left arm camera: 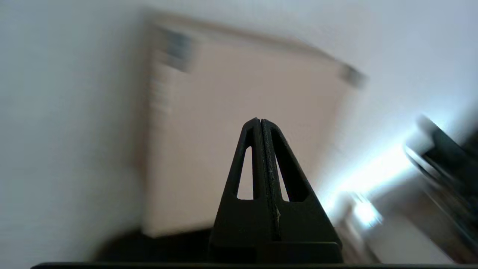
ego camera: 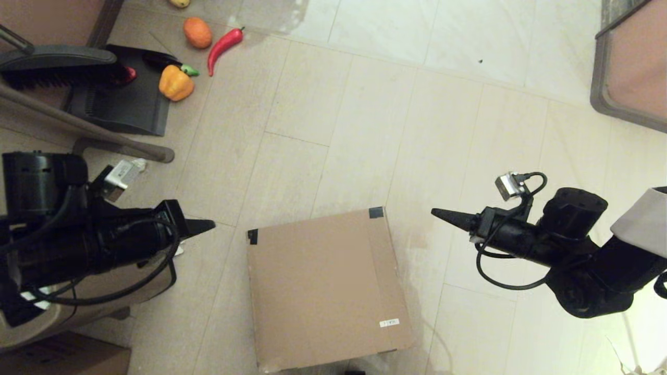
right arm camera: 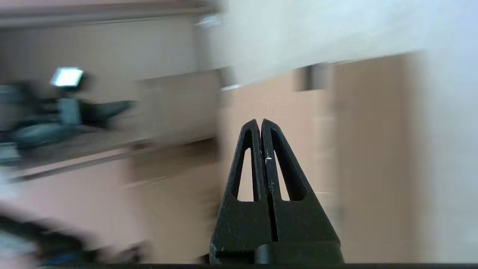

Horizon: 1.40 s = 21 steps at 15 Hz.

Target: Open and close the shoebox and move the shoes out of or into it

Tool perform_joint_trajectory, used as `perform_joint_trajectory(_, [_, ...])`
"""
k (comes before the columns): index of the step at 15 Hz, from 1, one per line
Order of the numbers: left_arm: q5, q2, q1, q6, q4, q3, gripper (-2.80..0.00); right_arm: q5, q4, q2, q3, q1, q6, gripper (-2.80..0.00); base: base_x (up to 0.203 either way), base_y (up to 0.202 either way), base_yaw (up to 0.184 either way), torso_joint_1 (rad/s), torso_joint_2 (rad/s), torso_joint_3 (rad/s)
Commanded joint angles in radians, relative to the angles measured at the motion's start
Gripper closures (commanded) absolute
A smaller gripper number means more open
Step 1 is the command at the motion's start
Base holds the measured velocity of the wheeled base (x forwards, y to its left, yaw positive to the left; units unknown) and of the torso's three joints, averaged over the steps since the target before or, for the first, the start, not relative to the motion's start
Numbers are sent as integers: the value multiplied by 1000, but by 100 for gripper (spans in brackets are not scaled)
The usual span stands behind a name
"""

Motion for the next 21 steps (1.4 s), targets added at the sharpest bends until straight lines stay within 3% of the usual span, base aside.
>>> perform_joint_trajectory(1, [121, 24, 10, 0, -42, 32, 0, -41, -2, -5, 25, -13, -88, 0, 0, 0, 0, 0, 0, 0])
perform_joint_trajectory(3, [193, 54, 20, 39, -131, 88, 0, -89, 27, -16, 32, -12, -212, 0, 0, 0, 0, 0, 0, 0])
perform_joint_trajectory(5, [210, 44, 22, 75, -148, 126, 0, -157, 135, -74, 59, -13, -404, 0, 0, 0, 0, 0, 0, 0])
perform_joint_trajectory(7, [217, 15, 54, 98, -148, 156, 0, -229, 198, -151, 125, -14, -515, 0, 0, 0, 0, 0, 0, 0])
perform_joint_trajectory(9, [264, -9, 130, 98, -147, 174, 0, -298, 218, -245, 207, -13, -566, 0, 0, 0, 0, 0, 0, 0])
perform_joint_trajectory(12, [310, -87, 340, 94, -142, 227, 0, -481, 251, -417, 386, -13, -626, 0, 0, 0, 0, 0, 0, 0])
perform_joint_trajectory(15, [339, -259, 398, 129, -144, 431, 0, -528, 286, -629, 672, -14, -632, 0, 0, 0, 0, 0, 0, 0])
perform_joint_trajectory(17, [304, -363, 400, 231, -144, 549, 0, -556, 441, -806, 732, -21, -638, 0, 0, 0, 0, 0, 0, 0])
perform_joint_trajectory(19, [174, -398, 391, 397, -139, 628, 0, -573, 686, -965, 731, -26, -665, 0, 0, 0, 0, 0, 0, 0])
perform_joint_trajectory(21, [134, -397, 389, 460, -136, 727, 0, -591, 923, -1121, 731, -28, -697, 0, 0, 0, 0, 0, 0, 0])
